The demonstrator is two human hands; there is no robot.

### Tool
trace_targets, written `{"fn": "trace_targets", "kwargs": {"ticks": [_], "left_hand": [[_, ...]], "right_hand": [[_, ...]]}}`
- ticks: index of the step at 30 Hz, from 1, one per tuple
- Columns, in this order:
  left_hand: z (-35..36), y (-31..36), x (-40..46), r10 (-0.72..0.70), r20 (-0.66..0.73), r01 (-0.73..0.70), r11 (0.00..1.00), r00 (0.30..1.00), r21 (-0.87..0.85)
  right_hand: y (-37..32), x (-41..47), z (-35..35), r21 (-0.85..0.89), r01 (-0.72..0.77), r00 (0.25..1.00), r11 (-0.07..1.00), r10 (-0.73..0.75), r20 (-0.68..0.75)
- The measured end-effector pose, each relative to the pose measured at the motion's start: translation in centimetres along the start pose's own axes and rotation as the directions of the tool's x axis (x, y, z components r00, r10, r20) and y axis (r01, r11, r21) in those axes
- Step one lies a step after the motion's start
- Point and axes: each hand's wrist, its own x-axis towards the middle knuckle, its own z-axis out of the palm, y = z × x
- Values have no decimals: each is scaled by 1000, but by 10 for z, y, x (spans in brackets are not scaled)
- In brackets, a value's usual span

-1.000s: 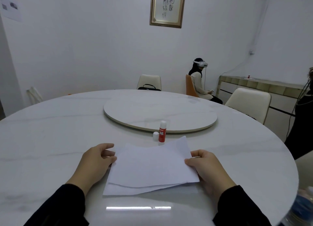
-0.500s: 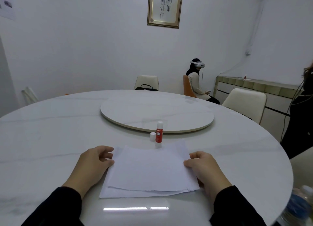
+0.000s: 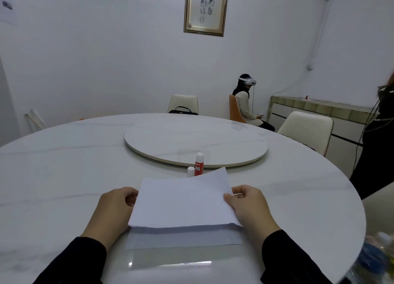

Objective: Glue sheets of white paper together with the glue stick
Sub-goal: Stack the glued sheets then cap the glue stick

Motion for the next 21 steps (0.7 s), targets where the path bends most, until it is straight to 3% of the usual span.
{"fn": "trace_targets", "kwargs": {"ticks": [9, 21], "left_hand": [[0, -4, 2, -53, 2, 53, 996, 999, -69], [4, -3, 2, -23, -10, 23, 999, 1000, -35]], "right_hand": [[0, -2, 14, -194, 55, 998, 979, -52, 19], [-1, 4, 13, -212, 94, 995, 973, -97, -4]]}}
